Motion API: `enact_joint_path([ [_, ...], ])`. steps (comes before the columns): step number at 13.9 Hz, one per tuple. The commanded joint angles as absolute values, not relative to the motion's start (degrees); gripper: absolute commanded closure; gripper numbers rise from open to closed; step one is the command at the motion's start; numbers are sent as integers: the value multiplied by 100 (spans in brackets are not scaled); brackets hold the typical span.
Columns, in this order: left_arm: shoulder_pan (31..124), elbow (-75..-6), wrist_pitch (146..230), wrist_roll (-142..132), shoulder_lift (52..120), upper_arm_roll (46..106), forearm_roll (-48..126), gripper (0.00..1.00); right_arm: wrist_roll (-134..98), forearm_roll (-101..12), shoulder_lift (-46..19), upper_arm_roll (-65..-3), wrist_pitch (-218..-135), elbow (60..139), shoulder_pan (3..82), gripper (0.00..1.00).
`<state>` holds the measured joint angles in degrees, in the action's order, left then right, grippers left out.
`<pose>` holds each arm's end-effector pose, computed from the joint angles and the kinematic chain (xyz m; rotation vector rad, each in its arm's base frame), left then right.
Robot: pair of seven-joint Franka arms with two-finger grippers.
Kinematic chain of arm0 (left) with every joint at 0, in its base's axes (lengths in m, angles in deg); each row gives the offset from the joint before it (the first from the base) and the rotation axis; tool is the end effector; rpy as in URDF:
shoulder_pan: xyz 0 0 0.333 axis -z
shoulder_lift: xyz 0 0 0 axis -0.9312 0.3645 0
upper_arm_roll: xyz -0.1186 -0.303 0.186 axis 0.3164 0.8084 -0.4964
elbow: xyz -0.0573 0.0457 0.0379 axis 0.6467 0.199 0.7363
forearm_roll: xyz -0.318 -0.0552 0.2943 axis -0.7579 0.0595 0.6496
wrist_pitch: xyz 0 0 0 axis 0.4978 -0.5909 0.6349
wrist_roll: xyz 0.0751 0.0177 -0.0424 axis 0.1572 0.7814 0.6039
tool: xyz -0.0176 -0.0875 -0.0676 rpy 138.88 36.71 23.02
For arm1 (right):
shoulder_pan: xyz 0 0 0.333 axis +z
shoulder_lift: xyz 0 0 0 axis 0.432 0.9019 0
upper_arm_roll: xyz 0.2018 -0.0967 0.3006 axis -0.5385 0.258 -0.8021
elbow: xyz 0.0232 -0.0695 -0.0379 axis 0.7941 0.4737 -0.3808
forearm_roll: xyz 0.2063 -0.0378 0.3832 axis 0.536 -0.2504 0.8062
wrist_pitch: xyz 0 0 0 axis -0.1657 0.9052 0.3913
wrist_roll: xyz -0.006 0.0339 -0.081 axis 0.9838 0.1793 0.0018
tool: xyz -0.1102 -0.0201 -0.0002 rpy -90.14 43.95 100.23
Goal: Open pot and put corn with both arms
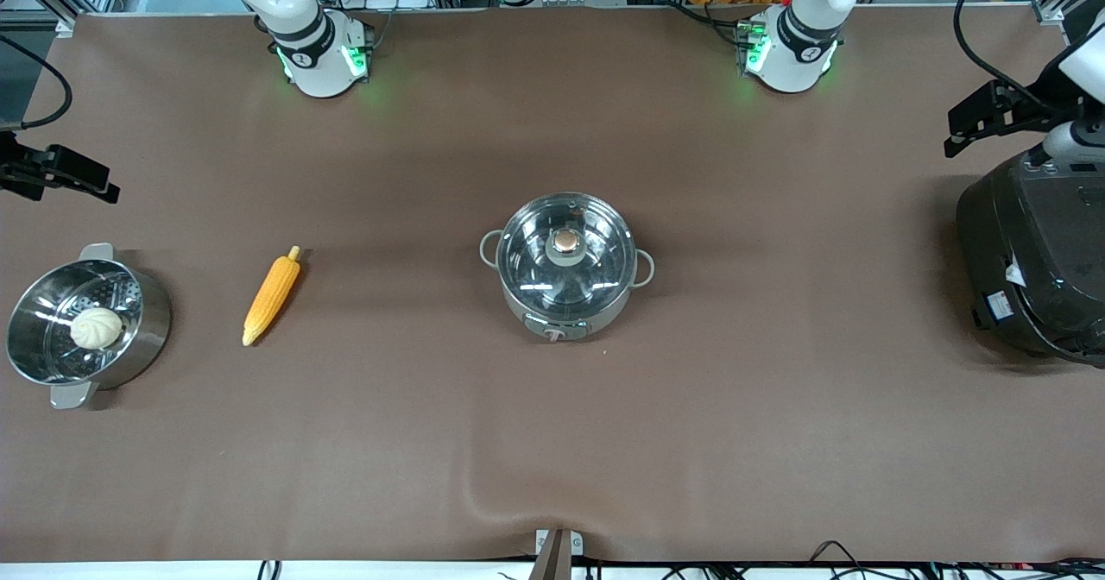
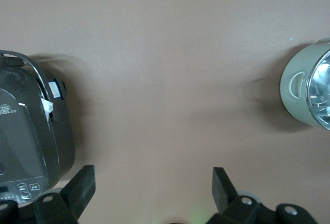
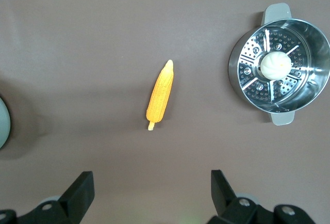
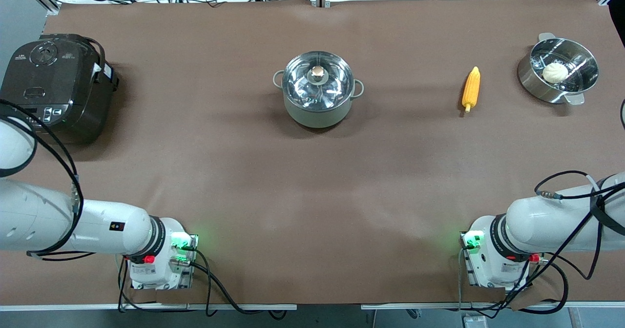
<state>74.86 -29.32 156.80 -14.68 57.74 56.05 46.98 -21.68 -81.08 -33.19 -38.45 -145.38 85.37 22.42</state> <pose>0.5734 -0.0440 0.7116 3.1191 -0.2079 -0.0122 0.6097 -0.0452 0.6791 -3.1294 0.0815 0.1090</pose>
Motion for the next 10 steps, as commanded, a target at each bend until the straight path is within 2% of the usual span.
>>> enact_joint_path([
  [1,7548,-2743,15565,-1175,5971,5608,4420,0,-2108,-8042,-3500,-3848,-14596,8709,2191,0],
  [5,7846,-2656,15608,-656,6365,5853,4401,0,-2108,-8034,-3491,-3848,-14711,8700,2147,0],
  [10,8715,-2136,16037,476,7350,5951,4410,0,-2108,-8025,-3491,-3848,-14711,8709,2155,0],
])
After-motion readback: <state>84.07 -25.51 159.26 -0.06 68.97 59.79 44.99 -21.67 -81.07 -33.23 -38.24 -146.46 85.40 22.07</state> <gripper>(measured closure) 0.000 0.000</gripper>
